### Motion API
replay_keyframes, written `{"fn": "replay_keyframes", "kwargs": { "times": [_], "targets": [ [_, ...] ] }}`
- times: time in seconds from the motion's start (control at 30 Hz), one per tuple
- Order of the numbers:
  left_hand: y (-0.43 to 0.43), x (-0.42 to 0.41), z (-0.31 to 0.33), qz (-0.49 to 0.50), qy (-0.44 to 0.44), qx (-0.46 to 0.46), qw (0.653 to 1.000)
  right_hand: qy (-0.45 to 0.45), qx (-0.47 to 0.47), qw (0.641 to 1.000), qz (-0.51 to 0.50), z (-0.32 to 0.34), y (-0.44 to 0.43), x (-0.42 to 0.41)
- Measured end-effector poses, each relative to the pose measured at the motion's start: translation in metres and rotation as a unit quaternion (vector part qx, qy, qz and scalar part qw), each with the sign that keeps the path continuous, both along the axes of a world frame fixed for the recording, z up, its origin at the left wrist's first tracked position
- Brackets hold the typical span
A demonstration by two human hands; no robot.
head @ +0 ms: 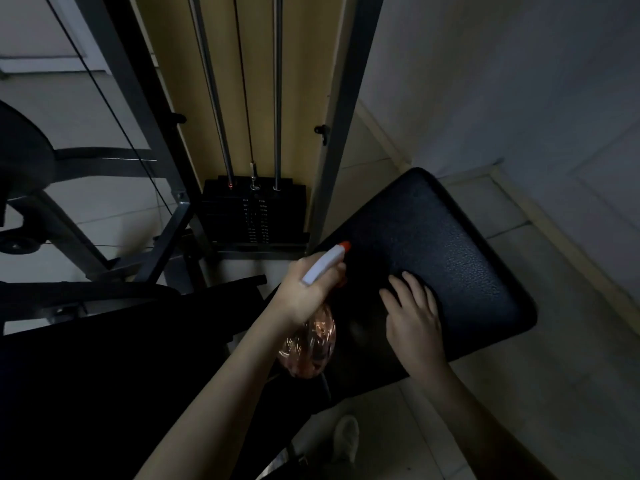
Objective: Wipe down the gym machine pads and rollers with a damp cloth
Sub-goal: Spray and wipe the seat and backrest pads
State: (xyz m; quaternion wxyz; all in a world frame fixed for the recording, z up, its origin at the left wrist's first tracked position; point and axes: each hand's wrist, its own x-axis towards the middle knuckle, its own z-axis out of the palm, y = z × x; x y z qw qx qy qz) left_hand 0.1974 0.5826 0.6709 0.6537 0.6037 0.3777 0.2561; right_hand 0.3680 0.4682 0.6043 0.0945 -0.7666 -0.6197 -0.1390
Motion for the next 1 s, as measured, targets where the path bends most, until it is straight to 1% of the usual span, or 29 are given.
{"fn": "replay_keyframes", "kwargs": {
  "times": [0.13, 0.3, 0.43, 0.5, 0.63, 0.67, 0.8, 0.87, 0.93, 1.0],
  "targets": [
    [-0.003, -0.001, -0.006, 0.019, 0.007, 0.000, 1.000, -0.021, 0.037, 0.999, -0.004, 0.022, 0.015, 0.020],
    [-0.008, -0.004, -0.013, 0.044, 0.030, 0.019, 0.998, -0.049, 0.067, 0.994, -0.069, 0.059, 0.076, 0.046],
    [-0.009, -0.011, -0.022, 0.049, 0.044, 0.020, 0.998, -0.062, 0.077, 0.990, -0.099, 0.061, 0.107, 0.055],
    [-0.009, -0.014, -0.025, 0.051, 0.052, 0.019, 0.997, -0.075, 0.059, 0.992, -0.078, 0.055, 0.116, 0.052],
    [-0.011, -0.014, -0.027, 0.033, 0.045, 0.024, 0.998, -0.078, -0.004, 0.996, 0.046, 0.052, 0.120, 0.054],
    [-0.012, -0.012, -0.028, 0.026, 0.043, 0.020, 0.999, -0.069, -0.010, 0.996, 0.063, 0.056, 0.116, 0.059],
    [-0.015, -0.005, -0.027, 0.004, 0.028, 0.009, 1.000, -0.010, -0.006, 0.998, 0.065, 0.082, 0.100, 0.085],
    [-0.019, 0.002, -0.026, -0.019, 0.030, 0.002, 0.999, 0.010, -0.012, 0.994, 0.111, 0.090, 0.102, 0.095],
    [-0.024, 0.009, -0.026, -0.038, 0.018, 0.000, 0.999, 0.024, -0.040, 0.987, 0.156, 0.095, 0.107, 0.102],
    [-0.031, 0.017, -0.024, -0.063, 0.007, -0.007, 0.998, 0.055, -0.078, 0.981, 0.169, 0.100, 0.109, 0.106]
  ]
}}
